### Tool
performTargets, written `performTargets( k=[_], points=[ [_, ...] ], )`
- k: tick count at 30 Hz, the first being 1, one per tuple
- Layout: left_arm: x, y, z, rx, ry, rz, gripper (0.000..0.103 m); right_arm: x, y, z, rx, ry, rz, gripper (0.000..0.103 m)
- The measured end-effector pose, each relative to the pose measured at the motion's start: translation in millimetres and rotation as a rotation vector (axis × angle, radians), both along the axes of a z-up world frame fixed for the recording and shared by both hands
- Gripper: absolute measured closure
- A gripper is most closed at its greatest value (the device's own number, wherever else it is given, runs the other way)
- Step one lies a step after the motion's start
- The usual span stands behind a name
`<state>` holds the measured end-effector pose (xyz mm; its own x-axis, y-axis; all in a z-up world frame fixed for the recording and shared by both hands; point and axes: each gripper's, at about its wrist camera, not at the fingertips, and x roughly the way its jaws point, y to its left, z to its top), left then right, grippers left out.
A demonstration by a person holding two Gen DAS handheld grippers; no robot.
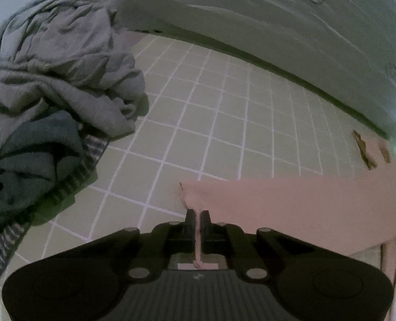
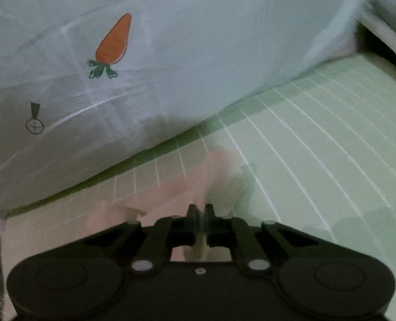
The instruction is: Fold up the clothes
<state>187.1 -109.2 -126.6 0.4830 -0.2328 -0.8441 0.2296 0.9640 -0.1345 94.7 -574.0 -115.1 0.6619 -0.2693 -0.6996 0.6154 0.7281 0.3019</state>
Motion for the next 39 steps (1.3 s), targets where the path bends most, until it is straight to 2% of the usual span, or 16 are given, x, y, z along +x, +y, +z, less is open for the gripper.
performTargets(
  k=[3,8,10,11,12,14,17,20,24,28,32,36,39],
  points=[
    [-1.4,-2.0,0.1,0.012,-0.01,-0.003,0.098,12.6,-9.9,-10.5,-0.006,0.024,0.006,0.097],
    [-1.1,1.5,0.0,-0.013,-0.001,0.022,0.098,24.6,-24.3,-23.0,0.035,0.026,-0.014,0.097],
    [-0.3,2.9,-0.1,-0.025,0.004,0.035,0.098,23.1,-23.6,-18.5,0.03,0.033,-0.008,0.09],
    [0.1,2.8,0.2,-0.027,0.005,0.036,0.098,19.4,-22.5,-14.4,0.028,0.033,-0.013,0.069],
    [0.6,2.6,0.4,-0.029,0.005,0.037,0.098,12.8,-20.0,-9.4,0.019,0.033,-0.032,0.038],
    [2.9,1.8,1.9,-0.036,0.021,0.043,0.099,-7.9,-11.0,1.8,-0.01,0.029,-0.087,0.017],
    [0.2,3.2,8.9,-0.07,-0.003,-0.007,0.099,-50.8,11.0,12.1,-0.044,0.035,-0.109,0.017],
    [-13.7,-7.9,27.8,-0.11,-0.053,-0.062,0.099,-100.8,41.6,14.5,-0.102,0.108,-0.108,0.016],
    [-46.9,-44.3,57.2,-0.184,-0.111,-0.173,0.099,-172.0,73.2,12.0,-0.135,0.194,-0.101,0.015],
    [-97.2,-101.6,74.8,-0.234,-0.13,-0.315,0.099,-232.0,82.8,7.3,-0.098,0.21,-0.103,0.015],
    [-158.6,-159.5,75.1,-0.283,-0.067,-0.436,0.099,-276.3,74.8,7.8,-0.064,0.22,-0.095,0.015],
    [-225.8,-205.4,47.5,-0.225,0.04,-0.534,0.097,-308.0,64.8,10.6,-0.078,0.238,-0.042,0.015],
    [-252.0,-213.1,31.6,-0.146,0.09,-0.512,0.083,-322.2,54.1,8.7,-0.077,0.248,-0.005,0.015]
  ],
)
